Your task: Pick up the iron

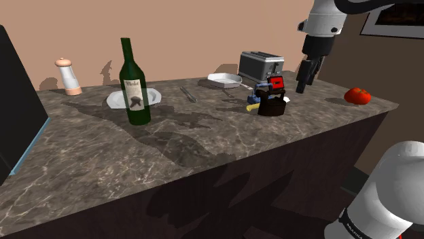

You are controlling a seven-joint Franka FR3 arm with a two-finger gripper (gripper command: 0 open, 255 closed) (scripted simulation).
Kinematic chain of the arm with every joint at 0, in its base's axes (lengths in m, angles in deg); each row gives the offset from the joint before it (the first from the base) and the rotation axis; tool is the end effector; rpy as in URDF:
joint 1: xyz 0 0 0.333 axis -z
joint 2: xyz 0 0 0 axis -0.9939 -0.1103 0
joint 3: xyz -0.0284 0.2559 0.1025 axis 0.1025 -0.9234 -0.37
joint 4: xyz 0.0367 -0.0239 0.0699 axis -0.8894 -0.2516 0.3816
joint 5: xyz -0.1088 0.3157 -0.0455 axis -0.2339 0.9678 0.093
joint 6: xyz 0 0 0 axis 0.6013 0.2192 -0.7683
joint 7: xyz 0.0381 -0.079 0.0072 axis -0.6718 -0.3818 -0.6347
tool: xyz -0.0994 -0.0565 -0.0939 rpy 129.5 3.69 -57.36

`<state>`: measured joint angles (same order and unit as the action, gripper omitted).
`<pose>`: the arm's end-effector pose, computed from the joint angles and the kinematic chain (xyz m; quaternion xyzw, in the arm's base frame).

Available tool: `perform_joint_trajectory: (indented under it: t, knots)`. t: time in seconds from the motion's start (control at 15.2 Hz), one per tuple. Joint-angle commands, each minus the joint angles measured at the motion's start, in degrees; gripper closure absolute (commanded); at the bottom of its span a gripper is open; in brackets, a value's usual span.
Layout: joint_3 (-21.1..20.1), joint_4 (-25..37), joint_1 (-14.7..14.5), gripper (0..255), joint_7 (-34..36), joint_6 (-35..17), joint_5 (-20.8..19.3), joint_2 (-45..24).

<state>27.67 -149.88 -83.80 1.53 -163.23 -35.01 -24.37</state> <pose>0.2801 -0.0381 0.5362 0.9974 0.0595 0.0026 0.0412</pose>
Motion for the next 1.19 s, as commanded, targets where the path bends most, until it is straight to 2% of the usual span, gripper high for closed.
perform_joint_trajectory:
  t: [0.0, 0.53, 1.12]
  knots:
    - [0.0, 0.0, 0.0, 0, 0.0, 0.0, 0.0, 0.0]
    - [8.5, 9.5, -2.0, 0, -17.4, -5.4, -4.1, -16.3]
    - [14.8, 26.1, -3.5, 0, -37.0, -8.6, -2.7, -37.7]
